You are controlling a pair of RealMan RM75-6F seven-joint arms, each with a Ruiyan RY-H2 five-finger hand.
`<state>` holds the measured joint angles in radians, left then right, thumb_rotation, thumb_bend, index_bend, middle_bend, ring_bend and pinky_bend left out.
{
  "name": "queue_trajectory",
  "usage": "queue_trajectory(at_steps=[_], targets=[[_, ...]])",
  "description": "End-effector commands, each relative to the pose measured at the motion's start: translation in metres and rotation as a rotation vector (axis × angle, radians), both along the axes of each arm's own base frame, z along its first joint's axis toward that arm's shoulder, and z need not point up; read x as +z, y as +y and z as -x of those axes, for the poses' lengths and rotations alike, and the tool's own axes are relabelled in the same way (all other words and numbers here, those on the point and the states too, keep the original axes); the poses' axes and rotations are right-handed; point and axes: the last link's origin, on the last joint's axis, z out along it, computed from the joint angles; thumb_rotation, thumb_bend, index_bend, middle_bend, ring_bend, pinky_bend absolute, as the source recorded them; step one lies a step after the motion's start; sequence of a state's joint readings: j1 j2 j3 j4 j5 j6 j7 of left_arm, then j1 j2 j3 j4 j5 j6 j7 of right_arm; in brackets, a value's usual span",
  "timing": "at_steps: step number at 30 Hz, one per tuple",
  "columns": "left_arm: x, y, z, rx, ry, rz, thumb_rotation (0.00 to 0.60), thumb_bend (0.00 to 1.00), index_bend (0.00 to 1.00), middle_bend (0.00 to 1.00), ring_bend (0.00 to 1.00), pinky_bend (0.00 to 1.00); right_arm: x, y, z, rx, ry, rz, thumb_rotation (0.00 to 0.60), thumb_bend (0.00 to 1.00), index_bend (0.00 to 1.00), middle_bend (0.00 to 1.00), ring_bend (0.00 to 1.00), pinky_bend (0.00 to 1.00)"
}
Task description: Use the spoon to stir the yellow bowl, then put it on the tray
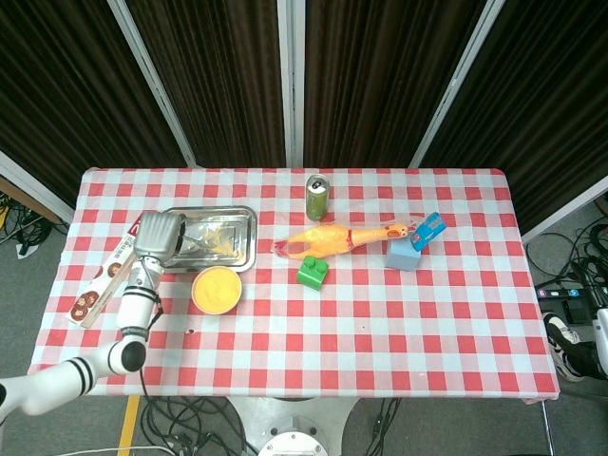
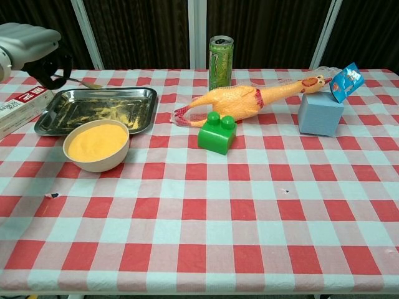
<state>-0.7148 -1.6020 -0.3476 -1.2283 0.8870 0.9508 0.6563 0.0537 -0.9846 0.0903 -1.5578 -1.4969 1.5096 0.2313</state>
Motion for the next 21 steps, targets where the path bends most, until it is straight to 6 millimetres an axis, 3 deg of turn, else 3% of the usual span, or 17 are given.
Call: queue_trajectory(at_steps=[1, 8, 12, 17, 21], targets=[[-0.009, 0.016, 0.001, 0.055, -0.045, 0.028, 0.6, 0.42, 0.58, 0.9, 0.9, 0.98, 0.0, 0.0, 0.001, -0.003, 0.0, -0.001, 0.6, 0.16, 0.0, 0.2, 0.0, 0.07], [-0.023, 0.025, 0.009, 0.109, 0.014, 0.08, 0.6, 0.42, 0.49, 0.87, 0.88, 0.97, 0.0, 0.0, 0.003, -0.012, -0.004, 0.001, 0.6, 0.16, 0.0, 0.2, 0.0, 0.07], [-0.02, 0.026, 0.012, 0.136, -0.011, 0.074, 0.6, 0.41, 0.38, 0.82, 0.84, 0.97, 0.001, 0.001, 0.004, -0.016, -0.003, 0.004, 0.6, 0.16, 0.0, 0.2, 0.0, 0.07], [0.018, 0.014, 0.017, 0.115, -0.092, -0.027, 0.6, 0.37, 0.31, 0.7, 0.69, 0.92, 0.005, 0.002, 0.006, -0.019, 0.003, 0.009, 0.6, 0.16, 0.0, 0.2, 0.0, 0.07], [0.056, -0.015, 0.032, 0.054, -0.102, -0.139, 0.6, 0.29, 0.31, 0.59, 0.52, 0.68, 0.005, 0.001, 0.006, -0.024, 0.001, 0.003, 0.6, 0.16, 0.0, 0.19, 0.0, 0.07]])
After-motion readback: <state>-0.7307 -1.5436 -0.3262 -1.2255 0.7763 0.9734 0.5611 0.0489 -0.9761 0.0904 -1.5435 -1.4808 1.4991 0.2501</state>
